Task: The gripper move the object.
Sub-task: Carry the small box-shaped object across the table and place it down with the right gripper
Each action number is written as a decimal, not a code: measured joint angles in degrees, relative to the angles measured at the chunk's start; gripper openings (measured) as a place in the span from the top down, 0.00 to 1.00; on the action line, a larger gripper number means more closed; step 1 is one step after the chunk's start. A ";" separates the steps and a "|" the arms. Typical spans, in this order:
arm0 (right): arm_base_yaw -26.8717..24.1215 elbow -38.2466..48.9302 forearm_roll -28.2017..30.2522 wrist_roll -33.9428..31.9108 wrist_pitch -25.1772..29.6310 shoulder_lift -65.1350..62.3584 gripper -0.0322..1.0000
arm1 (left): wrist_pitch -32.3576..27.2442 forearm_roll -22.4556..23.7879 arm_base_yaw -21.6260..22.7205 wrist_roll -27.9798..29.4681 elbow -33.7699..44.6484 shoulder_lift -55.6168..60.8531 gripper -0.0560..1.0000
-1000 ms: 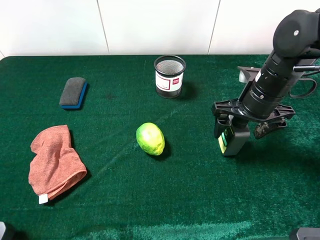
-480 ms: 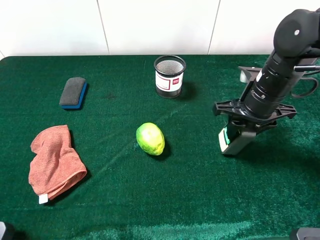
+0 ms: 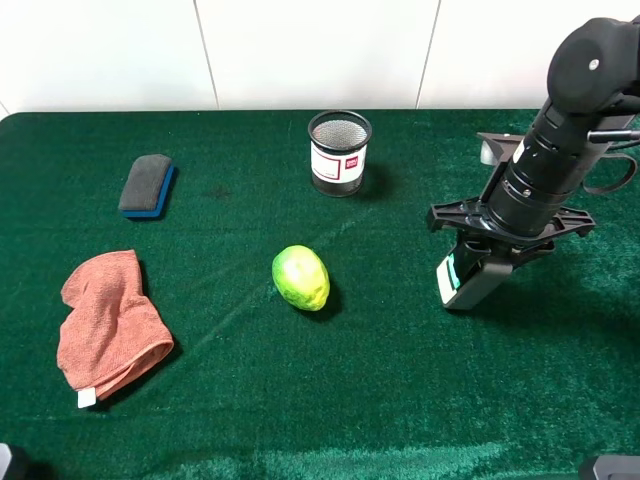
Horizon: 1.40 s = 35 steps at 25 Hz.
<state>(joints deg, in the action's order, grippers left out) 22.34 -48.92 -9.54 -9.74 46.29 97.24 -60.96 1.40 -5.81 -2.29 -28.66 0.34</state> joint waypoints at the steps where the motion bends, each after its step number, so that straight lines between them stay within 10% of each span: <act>1: 0.00 -0.05 0.00 0.00 0.00 0.00 0.63 | 0.00 0.00 0.00 0.00 0.00 0.00 0.01; 35: 1.63 -12.17 -0.29 -1.83 19.64 -5.33 0.64 | 0.00 0.00 0.00 0.00 0.00 0.00 0.01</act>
<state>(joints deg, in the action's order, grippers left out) 23.97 -61.09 -9.83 -11.57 65.93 91.91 -60.96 1.40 -5.81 -2.29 -28.66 0.34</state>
